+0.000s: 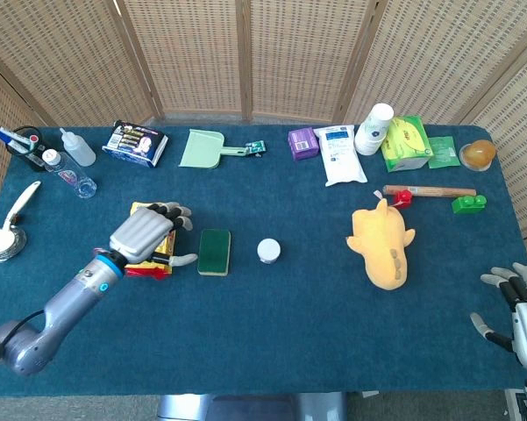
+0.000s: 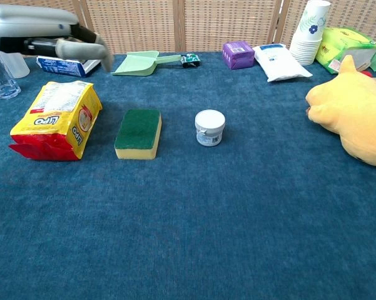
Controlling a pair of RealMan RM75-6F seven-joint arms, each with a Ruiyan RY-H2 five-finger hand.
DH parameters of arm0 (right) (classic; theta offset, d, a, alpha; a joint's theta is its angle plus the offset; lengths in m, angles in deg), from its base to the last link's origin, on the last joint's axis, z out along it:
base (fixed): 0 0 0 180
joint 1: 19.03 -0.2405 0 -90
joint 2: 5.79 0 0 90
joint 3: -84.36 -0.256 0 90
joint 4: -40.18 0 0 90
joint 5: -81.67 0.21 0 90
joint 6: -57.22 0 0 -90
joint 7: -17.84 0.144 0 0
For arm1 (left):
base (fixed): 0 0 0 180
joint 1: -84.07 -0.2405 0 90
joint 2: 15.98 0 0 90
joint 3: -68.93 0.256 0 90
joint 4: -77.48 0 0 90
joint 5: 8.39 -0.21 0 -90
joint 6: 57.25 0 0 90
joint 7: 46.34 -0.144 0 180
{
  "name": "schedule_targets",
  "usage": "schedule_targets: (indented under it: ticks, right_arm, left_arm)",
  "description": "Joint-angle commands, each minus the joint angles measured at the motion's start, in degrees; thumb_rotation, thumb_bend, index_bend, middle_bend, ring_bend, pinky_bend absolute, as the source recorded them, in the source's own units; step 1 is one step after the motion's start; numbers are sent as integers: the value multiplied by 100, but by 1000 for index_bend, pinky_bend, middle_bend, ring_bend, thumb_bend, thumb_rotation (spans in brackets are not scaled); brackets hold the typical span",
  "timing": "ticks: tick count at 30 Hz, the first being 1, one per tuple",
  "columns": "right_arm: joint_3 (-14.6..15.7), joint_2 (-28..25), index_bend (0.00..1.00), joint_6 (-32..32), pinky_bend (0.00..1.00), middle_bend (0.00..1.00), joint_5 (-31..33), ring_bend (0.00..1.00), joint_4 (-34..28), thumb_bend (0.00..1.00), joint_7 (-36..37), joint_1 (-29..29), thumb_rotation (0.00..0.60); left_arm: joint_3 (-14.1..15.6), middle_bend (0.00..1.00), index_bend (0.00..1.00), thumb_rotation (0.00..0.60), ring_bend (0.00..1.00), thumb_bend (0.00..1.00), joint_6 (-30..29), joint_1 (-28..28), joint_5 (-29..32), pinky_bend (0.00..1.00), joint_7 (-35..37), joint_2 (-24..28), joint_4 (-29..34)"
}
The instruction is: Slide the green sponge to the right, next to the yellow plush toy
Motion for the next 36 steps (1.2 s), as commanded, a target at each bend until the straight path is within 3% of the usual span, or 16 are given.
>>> schedule_targets:
  ticks: [1, 10, 22, 36]
  right_arm:
    - [-2, -6, 310, -12, 173, 275, 10, 127, 49, 259, 67, 21, 600]
    - [-23, -14, 311, -7, 173, 275, 15, 126, 109, 260, 168, 28, 600]
    - [-67, -31, 310, 23, 173, 275, 157, 126, 220, 258, 325, 83, 600]
    - [-118, -44, 310, 63, 173, 275, 258, 126, 254, 260, 369, 107, 600]
  left_arm:
    - [-41, 226, 313, 6, 190, 108, 224, 297, 272, 288, -143, -261, -239]
    - [-32, 191, 301, 4, 144, 108, 497, 808, 857, 291, -416, -706, -697]
    - [63, 178, 279, 7, 126, 108, 1161, 1841, 1904, 291, -704, -1760, -2070]
    - [388, 188, 275, 4, 131, 109, 1452, 2354, 2262, 296, -658, -2414, -2930]
